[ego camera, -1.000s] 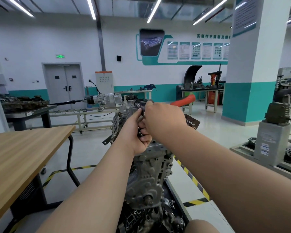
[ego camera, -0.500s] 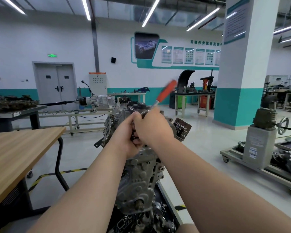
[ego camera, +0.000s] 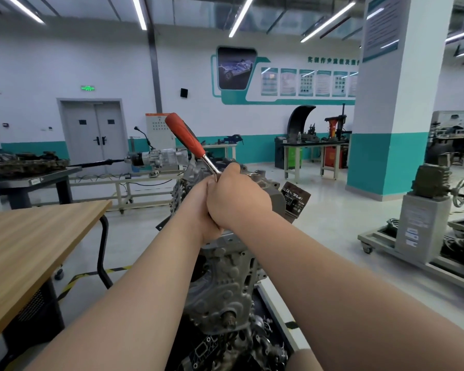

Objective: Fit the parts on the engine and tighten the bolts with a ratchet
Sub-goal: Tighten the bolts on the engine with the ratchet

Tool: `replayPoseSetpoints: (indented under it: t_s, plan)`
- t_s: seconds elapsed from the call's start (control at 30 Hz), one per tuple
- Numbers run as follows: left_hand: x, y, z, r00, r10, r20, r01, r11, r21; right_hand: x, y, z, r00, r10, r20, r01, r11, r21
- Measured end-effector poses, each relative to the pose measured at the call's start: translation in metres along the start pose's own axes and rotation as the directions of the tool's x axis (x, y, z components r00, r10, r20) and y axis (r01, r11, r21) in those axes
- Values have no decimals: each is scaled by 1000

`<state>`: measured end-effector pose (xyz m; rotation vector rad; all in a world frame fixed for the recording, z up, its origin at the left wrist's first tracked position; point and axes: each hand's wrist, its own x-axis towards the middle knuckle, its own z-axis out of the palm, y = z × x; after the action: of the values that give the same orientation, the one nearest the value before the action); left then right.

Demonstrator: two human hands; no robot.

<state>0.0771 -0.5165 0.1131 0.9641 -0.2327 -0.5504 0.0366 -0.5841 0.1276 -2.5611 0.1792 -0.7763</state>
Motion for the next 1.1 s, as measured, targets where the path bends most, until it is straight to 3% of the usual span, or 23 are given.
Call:
replayPoseSetpoints:
  t_s: [0.23,0.47,0.63,0.77,0.97,1.1]
  plan:
    - [-3,4,7,985,37,-171,-28,998,53,13,-2,-15,998,-49,-41,43,989,-145]
    - [-1,-5,2,981,74,-180,-62,996,69,13,-6,-8,992,44,116,-55,994,91]
    - [-7,-4,7,984,94,-152,-78,991,109,11,-9,-13,958,177,226,-268,833,484]
    - [-7,-4,6,983,94,-155,-72,987,142,6,-9,-11,947,207,247,-306,817,488]
    - [-6,-3,3,974,77,-211,-42,985,168,8,-8,-13,963,140,230,-218,907,360]
    - [-4,-1,2,982,71,-173,-38,982,187,8,-9,-12,956,145,254,-248,861,443]
